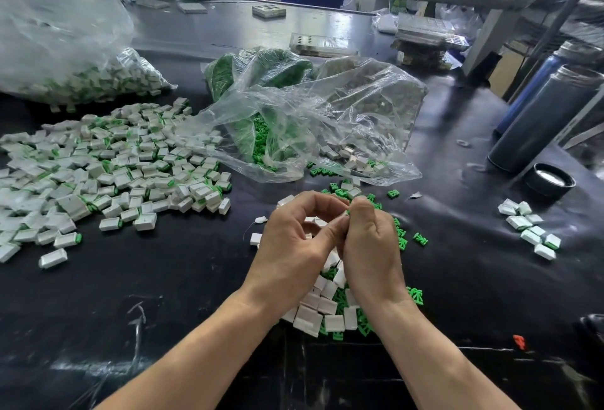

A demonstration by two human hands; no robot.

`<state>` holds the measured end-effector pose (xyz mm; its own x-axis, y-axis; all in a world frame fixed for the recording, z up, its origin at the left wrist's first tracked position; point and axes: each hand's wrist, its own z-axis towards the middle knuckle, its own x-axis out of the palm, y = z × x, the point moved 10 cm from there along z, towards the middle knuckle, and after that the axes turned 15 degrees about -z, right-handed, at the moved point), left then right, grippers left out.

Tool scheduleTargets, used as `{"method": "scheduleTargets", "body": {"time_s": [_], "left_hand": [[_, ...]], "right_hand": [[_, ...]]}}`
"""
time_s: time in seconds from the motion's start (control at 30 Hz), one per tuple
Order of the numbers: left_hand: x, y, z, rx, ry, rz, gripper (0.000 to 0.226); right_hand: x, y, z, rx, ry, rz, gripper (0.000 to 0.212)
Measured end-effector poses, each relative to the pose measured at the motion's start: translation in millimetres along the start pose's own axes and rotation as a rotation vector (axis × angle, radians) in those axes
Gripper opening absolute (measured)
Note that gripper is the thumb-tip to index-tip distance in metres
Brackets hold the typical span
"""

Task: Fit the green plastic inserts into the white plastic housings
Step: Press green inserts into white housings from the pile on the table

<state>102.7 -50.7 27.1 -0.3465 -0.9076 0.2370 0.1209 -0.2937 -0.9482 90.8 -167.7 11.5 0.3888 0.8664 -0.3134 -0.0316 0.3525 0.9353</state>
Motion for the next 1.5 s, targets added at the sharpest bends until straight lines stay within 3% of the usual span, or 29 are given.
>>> {"method": "scheduleTargets", "body": {"time_s": [0.63,0.9,1.1,1.37,1.5], "left_hand": [[-3.4,1.0,1.6,0.040,-0.005,0.001,0.006],[-4.7,3.3,2.4,0.025,-0.014,-0.021,0.002],[-20.2,-0.6,4.3,0.044,-0.083,0.024,0.007],[-34.9,-4.4,7.9,0.056,-0.139,0.072,0.012],[-42.5,-10.1,9.2,0.076,-0.174,0.137,0.010]], "right_hand": [[-2.7,-5.3,4.2,0.004,-0.067,-0.088,0.055],[3.5,-12.0,1.2,0.045,-0.023,0.018,0.052],[-14.6,-3.1,3.7,-0.022,-0.087,-0.101,0.063],[-18.8,-3.3,6.9,-0.025,-0.071,-0.128,0.024],[-13.2,-6.0,6.2,0.020,-0.016,-0.058,0.034]]}}
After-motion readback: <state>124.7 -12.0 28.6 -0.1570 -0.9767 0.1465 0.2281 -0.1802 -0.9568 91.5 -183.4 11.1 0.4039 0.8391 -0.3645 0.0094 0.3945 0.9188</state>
